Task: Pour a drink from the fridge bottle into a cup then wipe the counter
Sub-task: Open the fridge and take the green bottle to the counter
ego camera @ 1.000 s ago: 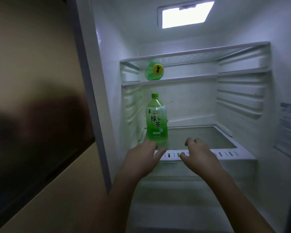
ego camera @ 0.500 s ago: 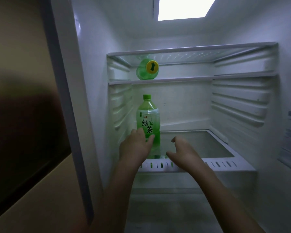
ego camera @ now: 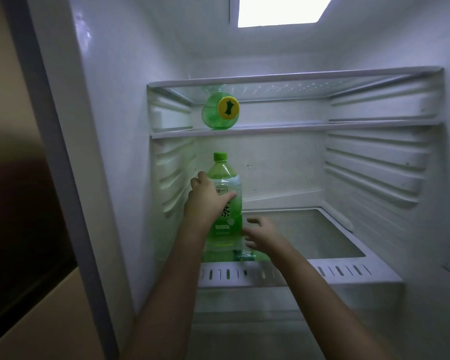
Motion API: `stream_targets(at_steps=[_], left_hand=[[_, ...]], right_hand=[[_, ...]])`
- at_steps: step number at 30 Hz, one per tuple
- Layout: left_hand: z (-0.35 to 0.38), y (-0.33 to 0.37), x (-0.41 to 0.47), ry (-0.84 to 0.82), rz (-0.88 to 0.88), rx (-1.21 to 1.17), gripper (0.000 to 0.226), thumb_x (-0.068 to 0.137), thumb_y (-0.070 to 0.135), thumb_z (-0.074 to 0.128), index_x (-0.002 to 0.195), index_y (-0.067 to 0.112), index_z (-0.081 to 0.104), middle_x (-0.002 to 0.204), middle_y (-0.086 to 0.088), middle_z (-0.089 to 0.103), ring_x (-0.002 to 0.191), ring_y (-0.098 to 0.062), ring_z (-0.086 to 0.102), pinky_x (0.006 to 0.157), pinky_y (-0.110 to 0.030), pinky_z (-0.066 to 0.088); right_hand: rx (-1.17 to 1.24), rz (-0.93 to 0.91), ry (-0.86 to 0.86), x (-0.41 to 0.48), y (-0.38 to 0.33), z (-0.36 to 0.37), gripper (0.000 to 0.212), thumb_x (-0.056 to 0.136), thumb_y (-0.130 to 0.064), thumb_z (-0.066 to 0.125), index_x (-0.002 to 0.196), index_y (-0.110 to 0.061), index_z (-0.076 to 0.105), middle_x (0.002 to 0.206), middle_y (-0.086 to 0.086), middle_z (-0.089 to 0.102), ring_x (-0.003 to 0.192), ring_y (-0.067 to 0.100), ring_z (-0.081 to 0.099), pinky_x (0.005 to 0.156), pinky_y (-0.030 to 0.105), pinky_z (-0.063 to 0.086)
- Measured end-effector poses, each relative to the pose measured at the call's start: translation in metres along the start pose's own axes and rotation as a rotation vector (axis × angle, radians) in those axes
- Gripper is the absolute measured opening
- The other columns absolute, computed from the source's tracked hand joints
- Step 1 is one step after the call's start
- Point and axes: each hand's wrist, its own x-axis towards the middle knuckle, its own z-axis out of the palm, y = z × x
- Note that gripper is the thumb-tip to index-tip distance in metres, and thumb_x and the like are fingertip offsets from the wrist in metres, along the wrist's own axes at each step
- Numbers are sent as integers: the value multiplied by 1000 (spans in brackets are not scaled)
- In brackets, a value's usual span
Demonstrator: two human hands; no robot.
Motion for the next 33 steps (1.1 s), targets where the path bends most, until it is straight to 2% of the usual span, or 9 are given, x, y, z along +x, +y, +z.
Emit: stream_targets(at_steps=[2, 6, 11, 17, 20, 24, 27, 29, 33], left_hand=[[1, -4, 4, -12, -11, -109, 86, 77, 39, 78, 141, 6, 31, 137, -15, 40, 120, -33, 51, 97, -46, 47], [5, -12, 8, -58, -70, -351, 97, 67, 37, 86, 142, 13, 30, 134, -9, 47, 119, -27, 54, 99, -47, 49], [9, -17, 10, -44, -122, -442, 120, 36, 60, 87, 137, 17, 38, 130, -5, 52, 116, -25, 56, 98, -47, 51], [2, -16, 6, -31, -151, -356, 100, 40, 58, 91, 124, 19, 54, 125, -3, 40, 121, -28, 48, 101, -48, 48], [2, -12, -2, -8, -135, -411, 98, 30, 65, 87, 112, 20, 57, 117, -3, 56, 110, -25, 59, 90, -46, 55], [5, 2, -21, 79, -61, -363, 74, 48, 49, 92, 103, 15, 56, 98, 2, 67, 89, -19, 66, 79, -41, 57], [2, 11, -36, 95, -15, -345, 69, 46, 49, 93, 95, 17, 57, 88, 6, 67, 82, -15, 66, 74, -38, 57], [-2, 19, -46, 84, 20, -302, 69, 45, 50, 93, 94, 18, 57, 86, 8, 66, 79, -12, 65, 69, -35, 55], [-9, 40, -69, 27, 56, -295, 69, 43, 51, 94, 94, 23, 56, 85, 9, 67, 77, -8, 65, 65, -30, 55]], right_hand=[[18, 29, -18, 5, 0, 4, 58, 89, -7, 62, 140, -2, 35, 129, 21, 51, 116, 30, 54, 100, 44, 48], [-35, 45, -15, 10, 0, 11, 50, 89, -4, 59, 135, -2, 40, 115, 18, 56, 107, 27, 57, 100, 45, 48], [-60, 67, 3, 8, -4, 13, 50, 87, 3, 57, 134, -2, 41, 107, 15, 57, 114, 32, 57, 101, 47, 47], [-57, 68, 8, 5, -7, 13, 49, 83, 11, 55, 130, 0, 45, 100, 14, 59, 111, 34, 59, 97, 50, 49], [-61, 58, 7, 2, -7, 9, 45, 85, 12, 51, 128, 1, 47, 112, 21, 61, 109, 34, 60, 96, 49, 50], [-24, 21, 14, -6, -2, 1, 36, 89, 8, 45, 122, -5, 50, 95, 16, 62, 96, 33, 63, 92, 47, 52], [39, 22, 40, -16, 2, -11, 30, 88, 10, 37, 107, -7, 52, 79, 15, 60, 70, 27, 60, 71, 39, 55], [70, 52, 56, -24, 3, -22, 35, 88, 10, 25, 102, -10, 51, 69, 15, 55, 57, 22, 50, 57, 31, 45], [130, 104, 17, -47, 2, -39, 26, 97, -10, 33, 95, -9, 58, 79, 20, 62, 68, 30, 60, 66, 35, 54]])
